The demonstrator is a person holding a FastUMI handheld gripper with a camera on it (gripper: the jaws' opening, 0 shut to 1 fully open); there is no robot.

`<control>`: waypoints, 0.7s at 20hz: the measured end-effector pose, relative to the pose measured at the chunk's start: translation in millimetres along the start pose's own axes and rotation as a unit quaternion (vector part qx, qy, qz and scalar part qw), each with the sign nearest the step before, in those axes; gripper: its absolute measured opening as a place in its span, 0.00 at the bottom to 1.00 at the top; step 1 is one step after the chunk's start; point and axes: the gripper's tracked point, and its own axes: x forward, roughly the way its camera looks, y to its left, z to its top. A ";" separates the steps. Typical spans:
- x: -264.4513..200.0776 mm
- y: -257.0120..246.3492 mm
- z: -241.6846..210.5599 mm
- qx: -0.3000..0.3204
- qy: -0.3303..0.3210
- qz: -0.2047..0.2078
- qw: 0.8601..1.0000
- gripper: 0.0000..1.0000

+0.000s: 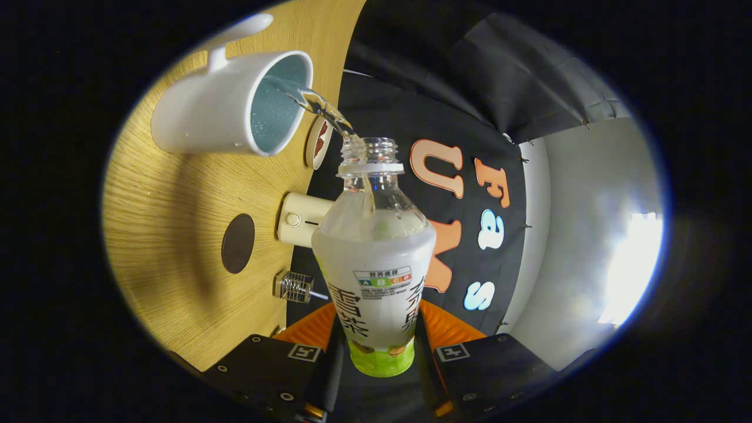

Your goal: Take the bottle from table, then pour the juice into the cup, finally place the bottle on the coaster

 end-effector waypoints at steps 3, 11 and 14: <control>-0.6 -2.6 4.8 -0.011 -0.007 -0.001 1.000 0.56; -1.3 -6.9 9.3 -0.027 -0.023 0.001 0.999 0.56; -0.2 -8.5 9.2 -0.036 -0.025 0.005 0.999 0.56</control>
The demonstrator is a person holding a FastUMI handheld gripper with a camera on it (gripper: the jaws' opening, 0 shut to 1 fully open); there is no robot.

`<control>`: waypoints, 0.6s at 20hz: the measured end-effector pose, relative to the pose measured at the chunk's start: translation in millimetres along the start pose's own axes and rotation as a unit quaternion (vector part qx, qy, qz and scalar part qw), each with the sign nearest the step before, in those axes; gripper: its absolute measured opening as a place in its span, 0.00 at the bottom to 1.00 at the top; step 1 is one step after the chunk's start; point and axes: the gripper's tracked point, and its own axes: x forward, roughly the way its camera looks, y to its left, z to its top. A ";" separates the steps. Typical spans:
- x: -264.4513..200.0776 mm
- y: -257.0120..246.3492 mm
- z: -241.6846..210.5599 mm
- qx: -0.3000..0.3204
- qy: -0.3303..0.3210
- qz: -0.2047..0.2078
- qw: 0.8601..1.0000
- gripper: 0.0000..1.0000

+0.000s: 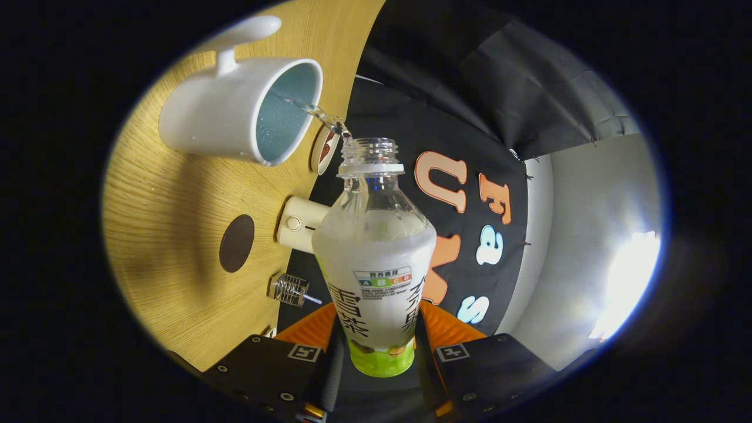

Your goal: Take the bottle from table, then pour the juice into the cup, finally place the bottle on the coaster

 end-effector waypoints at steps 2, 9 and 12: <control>1.2 0.7 0.9 -0.002 -0.005 0.004 1.000 0.56; 2.8 -4.1 3.1 -0.030 -0.018 0.000 0.999 0.56; 2.4 -5.6 4.4 -0.039 -0.022 -0.001 0.999 0.56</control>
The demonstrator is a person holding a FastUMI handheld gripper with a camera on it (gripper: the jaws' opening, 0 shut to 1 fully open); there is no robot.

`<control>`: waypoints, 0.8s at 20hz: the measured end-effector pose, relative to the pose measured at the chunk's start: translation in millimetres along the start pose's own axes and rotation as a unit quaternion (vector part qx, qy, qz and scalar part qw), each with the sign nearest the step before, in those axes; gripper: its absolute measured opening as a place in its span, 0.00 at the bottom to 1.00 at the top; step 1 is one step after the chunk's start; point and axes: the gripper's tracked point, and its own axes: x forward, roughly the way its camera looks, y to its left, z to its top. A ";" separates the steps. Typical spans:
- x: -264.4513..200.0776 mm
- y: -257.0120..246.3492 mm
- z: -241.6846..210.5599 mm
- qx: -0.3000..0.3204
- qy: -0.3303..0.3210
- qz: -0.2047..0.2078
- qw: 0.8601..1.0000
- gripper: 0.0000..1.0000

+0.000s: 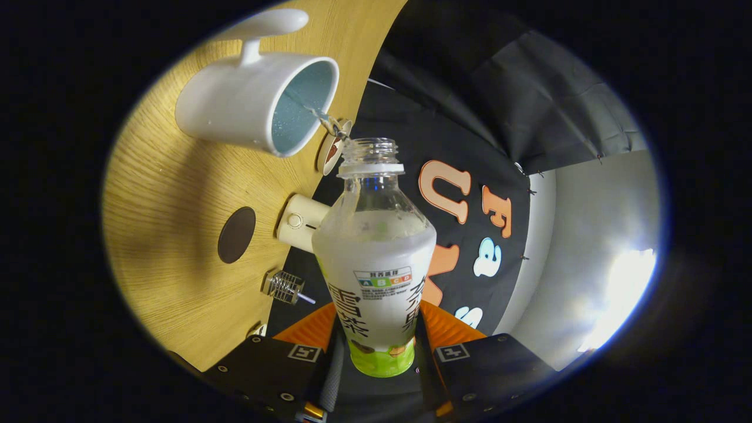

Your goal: Take the bottle from table, then pour the juice into the cup, finally place the bottle on the coaster

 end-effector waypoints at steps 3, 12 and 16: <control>1.1 -2.3 -0.1 -0.010 -0.005 -0.001 1.000 0.56; 5.0 -11.2 6.7 -0.041 -0.023 -0.015 0.999 0.56; 6.5 -16.6 12.8 -0.057 -0.039 -0.021 0.997 0.56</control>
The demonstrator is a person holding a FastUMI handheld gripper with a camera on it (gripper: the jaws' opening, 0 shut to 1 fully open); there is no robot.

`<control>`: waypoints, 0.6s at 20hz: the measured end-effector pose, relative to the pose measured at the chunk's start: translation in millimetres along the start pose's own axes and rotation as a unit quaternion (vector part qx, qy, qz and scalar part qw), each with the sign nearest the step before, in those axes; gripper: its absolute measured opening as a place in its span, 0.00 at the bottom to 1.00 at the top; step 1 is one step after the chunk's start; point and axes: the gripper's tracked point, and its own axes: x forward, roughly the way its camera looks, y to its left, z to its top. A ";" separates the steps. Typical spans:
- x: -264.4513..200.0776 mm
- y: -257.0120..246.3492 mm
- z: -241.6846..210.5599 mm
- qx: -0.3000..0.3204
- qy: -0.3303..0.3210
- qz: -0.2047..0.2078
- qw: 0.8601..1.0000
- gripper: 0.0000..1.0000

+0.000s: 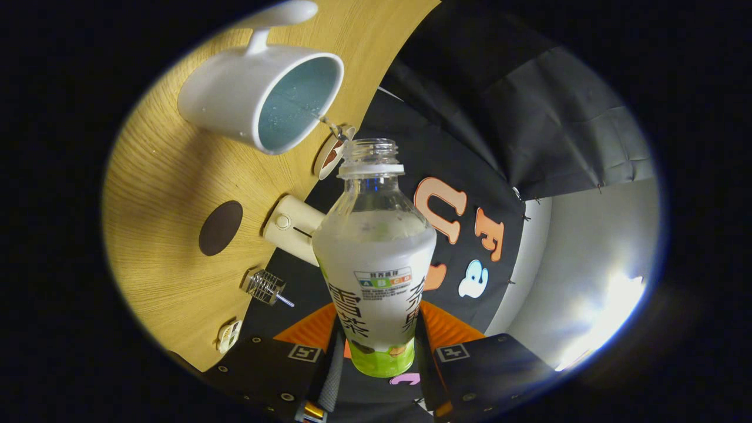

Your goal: Take the bottle from table, then pour the juice into the cup, finally place the bottle on the coaster

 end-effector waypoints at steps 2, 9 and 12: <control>1.9 -0.7 -1.7 -0.006 -0.002 -0.003 1.000 0.56; 6.8 -9.1 -1.9 -0.038 -0.016 -0.013 0.999 0.56; 7.5 -11.1 -1.2 -0.044 -0.020 -0.017 0.999 0.56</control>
